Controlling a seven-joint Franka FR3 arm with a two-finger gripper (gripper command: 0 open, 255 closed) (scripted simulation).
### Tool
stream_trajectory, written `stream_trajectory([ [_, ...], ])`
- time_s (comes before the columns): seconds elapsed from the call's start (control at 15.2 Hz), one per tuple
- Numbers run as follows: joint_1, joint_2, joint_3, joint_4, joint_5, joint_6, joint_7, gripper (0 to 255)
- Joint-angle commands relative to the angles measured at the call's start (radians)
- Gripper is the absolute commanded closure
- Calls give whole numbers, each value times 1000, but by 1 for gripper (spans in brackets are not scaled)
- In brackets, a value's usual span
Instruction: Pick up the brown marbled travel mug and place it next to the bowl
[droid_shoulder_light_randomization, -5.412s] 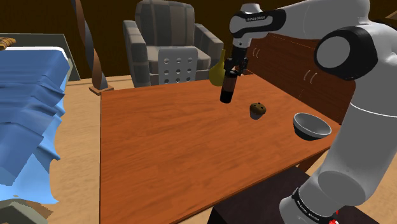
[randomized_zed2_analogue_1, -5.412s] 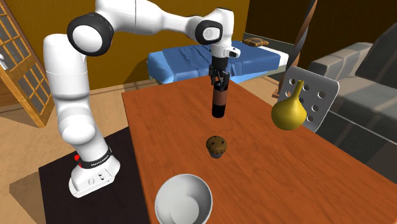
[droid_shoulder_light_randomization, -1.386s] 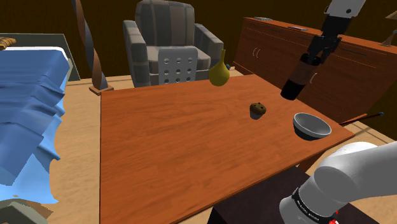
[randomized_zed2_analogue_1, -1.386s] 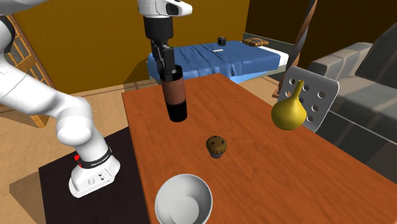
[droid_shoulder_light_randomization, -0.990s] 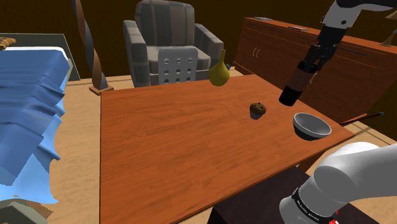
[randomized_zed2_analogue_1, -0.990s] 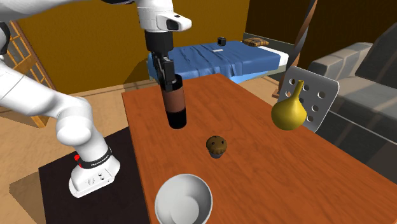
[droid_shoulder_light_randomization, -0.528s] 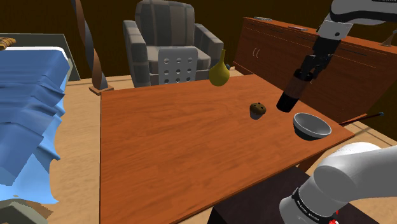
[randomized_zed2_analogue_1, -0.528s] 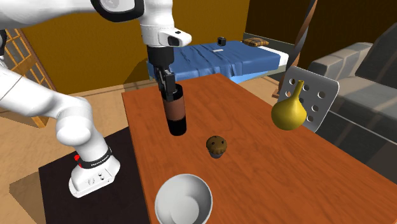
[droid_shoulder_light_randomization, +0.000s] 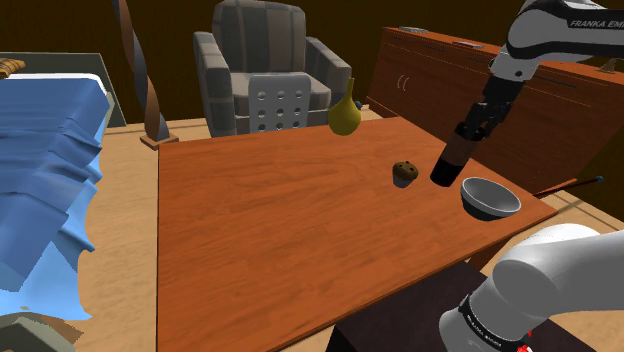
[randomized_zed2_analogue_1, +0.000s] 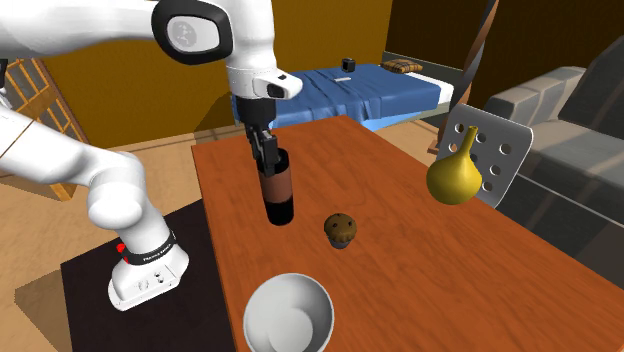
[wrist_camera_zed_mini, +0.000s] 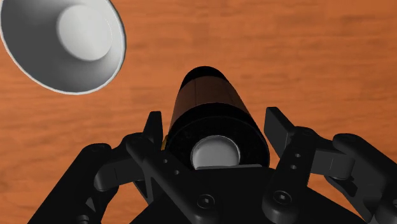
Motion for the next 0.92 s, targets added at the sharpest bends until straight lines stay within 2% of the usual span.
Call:
stream_trajectory([
  [0.0,-3,-7,-3,-33,-4,27,3,255],
  [0.86,-14,-4,-38,-202,-33,200,11,255],
])
